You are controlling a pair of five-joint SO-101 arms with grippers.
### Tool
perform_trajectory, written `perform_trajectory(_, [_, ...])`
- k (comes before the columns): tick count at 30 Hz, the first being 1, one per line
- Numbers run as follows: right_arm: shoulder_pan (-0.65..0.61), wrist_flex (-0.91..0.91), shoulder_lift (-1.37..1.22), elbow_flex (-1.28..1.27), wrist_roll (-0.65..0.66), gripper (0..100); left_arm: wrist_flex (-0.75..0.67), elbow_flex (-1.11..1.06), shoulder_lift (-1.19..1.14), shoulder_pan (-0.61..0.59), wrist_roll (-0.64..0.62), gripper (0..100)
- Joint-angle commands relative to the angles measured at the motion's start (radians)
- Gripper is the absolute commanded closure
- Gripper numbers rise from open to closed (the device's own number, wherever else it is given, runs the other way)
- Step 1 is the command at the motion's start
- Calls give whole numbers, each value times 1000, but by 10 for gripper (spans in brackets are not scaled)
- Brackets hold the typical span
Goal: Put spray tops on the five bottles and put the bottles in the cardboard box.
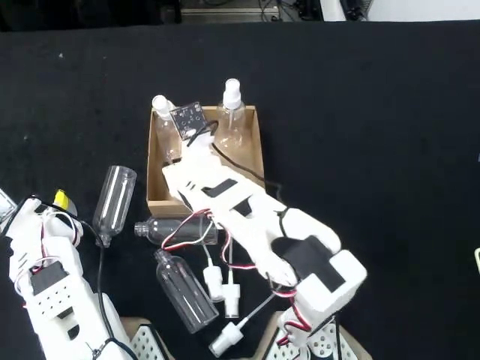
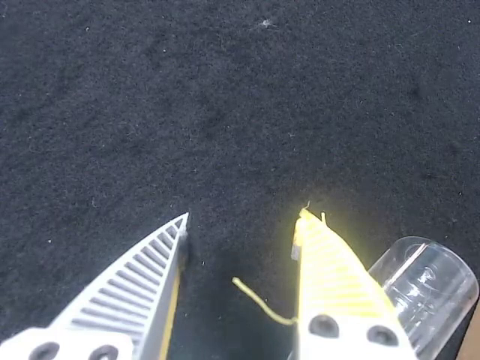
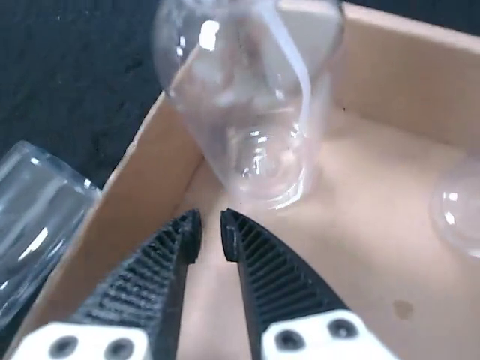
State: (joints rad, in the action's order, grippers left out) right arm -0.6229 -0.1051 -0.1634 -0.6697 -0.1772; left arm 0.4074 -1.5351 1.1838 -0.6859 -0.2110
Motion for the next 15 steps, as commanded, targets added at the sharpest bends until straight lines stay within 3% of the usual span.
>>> perform_trajectory(1, [51, -18, 93, 64, 0, 988, -21, 47, 12, -5, -3, 802])
perform_trajectory(15, [64, 38, -59, 166, 0, 988, -21, 47, 12, -5, -2, 802])
